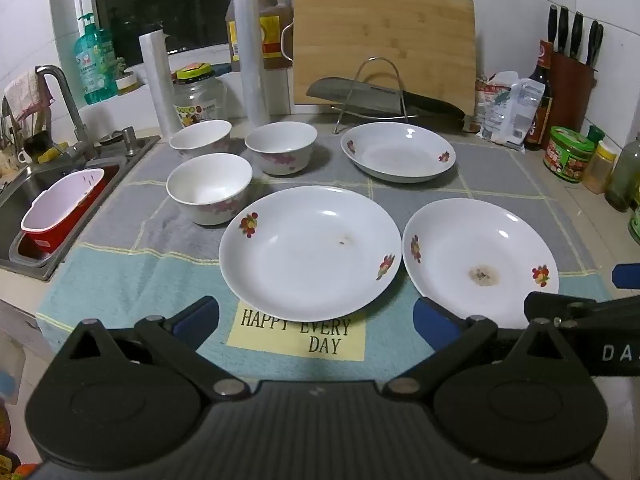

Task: Organize plates and bowls

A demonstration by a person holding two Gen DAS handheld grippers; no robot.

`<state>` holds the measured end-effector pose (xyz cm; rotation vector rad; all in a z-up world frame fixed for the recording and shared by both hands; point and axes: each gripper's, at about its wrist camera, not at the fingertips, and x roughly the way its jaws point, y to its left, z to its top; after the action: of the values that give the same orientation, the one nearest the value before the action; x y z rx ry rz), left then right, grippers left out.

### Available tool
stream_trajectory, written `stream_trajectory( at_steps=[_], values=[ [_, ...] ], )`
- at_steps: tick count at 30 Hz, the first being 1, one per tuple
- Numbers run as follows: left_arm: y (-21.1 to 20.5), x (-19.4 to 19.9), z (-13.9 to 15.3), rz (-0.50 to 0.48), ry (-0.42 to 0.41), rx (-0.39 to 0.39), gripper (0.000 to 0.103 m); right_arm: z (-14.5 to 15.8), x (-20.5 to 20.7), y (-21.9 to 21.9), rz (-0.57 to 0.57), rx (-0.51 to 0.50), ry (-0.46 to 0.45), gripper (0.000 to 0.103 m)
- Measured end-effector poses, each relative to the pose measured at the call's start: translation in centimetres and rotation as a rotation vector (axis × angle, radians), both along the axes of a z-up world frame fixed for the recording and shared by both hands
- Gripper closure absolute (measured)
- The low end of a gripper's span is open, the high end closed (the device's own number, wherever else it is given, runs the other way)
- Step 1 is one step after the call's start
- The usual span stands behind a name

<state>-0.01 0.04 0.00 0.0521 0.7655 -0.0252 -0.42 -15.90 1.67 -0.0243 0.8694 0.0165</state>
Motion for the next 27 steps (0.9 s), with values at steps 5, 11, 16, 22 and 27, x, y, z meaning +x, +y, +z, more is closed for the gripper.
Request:
stream_trajectory(
  at_steps=[5,11,16,22,27],
  values=[
    [0.01,0.04,-0.08,0.001,0.001,0.011,0.0,0.11,-0.01,-0.01,0.004,0.005,-0.002,0.0],
    [0.3,0.19,0.26,-0.001,-0.003,0.013,0.0,0.1,0.15,-0.13,0.009,0.013,-0.01,0.0],
    [0.13,0.22,0.57,0.003,-0.007,0.018,0.001,0.26,0.12,-0.05,0.007,0.016,-0.01,0.0],
    [0.02,0.14,0.45,0.004,-0.01,0.019,0.001,0.39,0.16,-0.05,0.008,0.014,-0.01,0.0],
    [0.02,0.08,0.67,0.007,-0.009,0.021,0.001,0.42,0.15,-0.07,0.009,0.015,-0.01,0.0]
  ],
)
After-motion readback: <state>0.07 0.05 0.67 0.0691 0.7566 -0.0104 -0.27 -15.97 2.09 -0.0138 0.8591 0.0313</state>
